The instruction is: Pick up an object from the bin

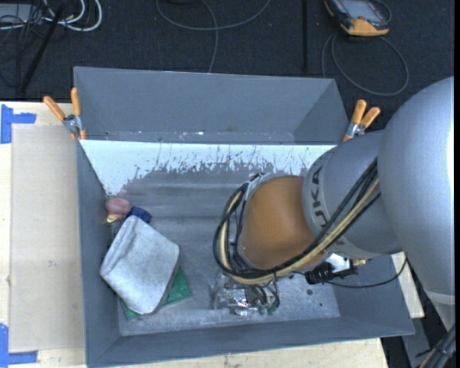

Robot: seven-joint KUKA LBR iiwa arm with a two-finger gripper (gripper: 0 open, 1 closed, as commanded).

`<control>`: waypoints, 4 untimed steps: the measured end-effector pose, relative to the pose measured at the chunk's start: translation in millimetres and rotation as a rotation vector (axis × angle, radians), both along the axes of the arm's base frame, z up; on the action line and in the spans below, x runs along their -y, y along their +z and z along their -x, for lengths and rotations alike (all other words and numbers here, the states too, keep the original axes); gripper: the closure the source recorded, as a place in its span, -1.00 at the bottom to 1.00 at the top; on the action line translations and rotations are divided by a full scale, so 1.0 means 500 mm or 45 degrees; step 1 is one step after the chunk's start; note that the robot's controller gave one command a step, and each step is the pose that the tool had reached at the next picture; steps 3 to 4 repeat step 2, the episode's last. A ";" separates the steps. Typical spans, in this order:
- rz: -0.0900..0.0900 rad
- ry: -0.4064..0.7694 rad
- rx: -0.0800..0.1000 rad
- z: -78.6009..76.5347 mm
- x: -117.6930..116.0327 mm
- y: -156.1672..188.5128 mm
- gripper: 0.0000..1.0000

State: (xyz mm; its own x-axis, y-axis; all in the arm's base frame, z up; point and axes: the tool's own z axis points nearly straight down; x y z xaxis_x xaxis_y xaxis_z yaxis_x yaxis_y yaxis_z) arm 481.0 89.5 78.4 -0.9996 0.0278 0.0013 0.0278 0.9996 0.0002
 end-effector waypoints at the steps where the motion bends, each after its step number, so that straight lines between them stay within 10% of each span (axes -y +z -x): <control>1: 0.000 -0.037 0.010 0.008 0.055 0.229 1.00; 2: 0.003 0.290 0.005 -0.025 0.212 0.292 1.00; 4: 0.003 0.290 0.005 -0.025 0.212 0.292 1.00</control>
Offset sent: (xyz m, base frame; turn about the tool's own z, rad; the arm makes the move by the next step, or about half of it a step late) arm -0.0056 -0.0275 0.1110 0.0262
